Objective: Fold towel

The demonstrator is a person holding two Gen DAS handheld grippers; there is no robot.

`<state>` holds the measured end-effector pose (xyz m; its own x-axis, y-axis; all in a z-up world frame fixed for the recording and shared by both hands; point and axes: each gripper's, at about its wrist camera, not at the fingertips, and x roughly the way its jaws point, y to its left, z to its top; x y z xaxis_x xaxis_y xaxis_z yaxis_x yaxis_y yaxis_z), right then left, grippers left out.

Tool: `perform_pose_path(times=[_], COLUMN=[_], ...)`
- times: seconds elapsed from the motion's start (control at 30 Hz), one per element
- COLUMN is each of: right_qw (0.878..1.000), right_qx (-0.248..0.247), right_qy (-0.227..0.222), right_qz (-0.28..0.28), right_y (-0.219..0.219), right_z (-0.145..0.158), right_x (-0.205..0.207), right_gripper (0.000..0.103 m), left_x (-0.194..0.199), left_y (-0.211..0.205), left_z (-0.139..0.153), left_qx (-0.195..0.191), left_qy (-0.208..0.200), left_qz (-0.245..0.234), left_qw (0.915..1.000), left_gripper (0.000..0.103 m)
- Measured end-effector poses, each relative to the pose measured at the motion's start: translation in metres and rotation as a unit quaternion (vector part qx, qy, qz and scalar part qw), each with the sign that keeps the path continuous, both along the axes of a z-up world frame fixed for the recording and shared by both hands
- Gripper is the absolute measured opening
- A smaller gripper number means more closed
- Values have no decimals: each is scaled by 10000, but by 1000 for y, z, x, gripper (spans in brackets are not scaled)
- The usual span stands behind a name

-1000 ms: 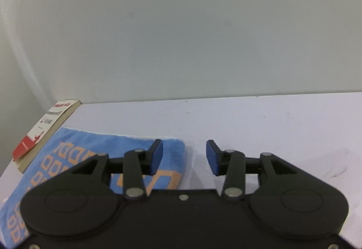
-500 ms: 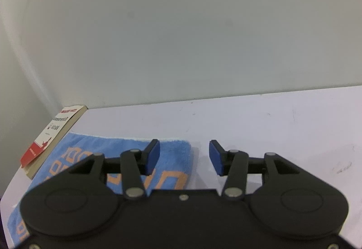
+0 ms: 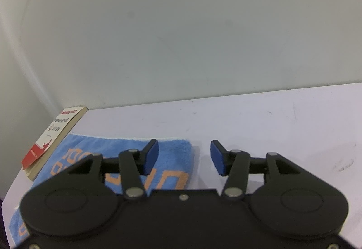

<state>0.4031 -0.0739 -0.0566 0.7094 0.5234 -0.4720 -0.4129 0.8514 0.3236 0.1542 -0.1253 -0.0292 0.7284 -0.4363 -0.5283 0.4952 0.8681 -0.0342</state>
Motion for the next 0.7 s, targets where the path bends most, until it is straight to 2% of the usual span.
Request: perform_pose_path(times=[0.03, 0.13, 0.2, 0.3, 0.4, 0.5, 0.53, 0.6, 0.63, 0.67, 0.7], right_qw=[10000, 10000, 9999, 9998, 9998, 9998, 9998, 9998, 9998, 9998, 9998], right_qx=[13, 85, 152, 181, 208, 210, 208, 203, 199, 196, 197], right_qy=[0, 10, 16, 11, 11, 19, 22, 32, 36, 38, 38], right_qz=[-9, -34, -41, -44, -40, -36, -34, -31, -29, -29, -30], right_y=[-1, -3, -4, -4, -3, -3, -3, -4, -4, -4, -4], right_z=[0, 1, 1, 1, 1, 1, 0, 0, 0, 0, 0], right_x=[0, 0, 1, 1, 1, 2, 2, 2, 2, 2, 2], right_gripper=[50, 50, 50, 50, 50, 50, 50, 50, 50, 50, 50], left_x=[1, 6, 10, 18, 31, 40, 42, 42, 41, 40, 39], left_y=[5, 40, 63, 108, 137, 153, 156, 158, 157, 156, 154], left_z=[3, 15, 23, 27, 17, 4, 0, -3, -3, -1, 0], left_qx=[-184, -1132, -1706, -2326, -2235, -2295, -2375, -2459, -2492, -2551, -2597], left_qy=[48, 193, 265, 306, 451, 709, 793, 857, 831, 795, 773], left_qz=[27, 216, 361, 950, 1581, 1830, 1874, 1953, 1956, 1899, 1803], left_qw=[9998, 9932, 9843, 9674, 9607, 9533, 9498, 9455, 9449, 9447, 9456], left_gripper=[6, 6, 6, 6, 6, 8, 13, 34, 51, 62, 64])
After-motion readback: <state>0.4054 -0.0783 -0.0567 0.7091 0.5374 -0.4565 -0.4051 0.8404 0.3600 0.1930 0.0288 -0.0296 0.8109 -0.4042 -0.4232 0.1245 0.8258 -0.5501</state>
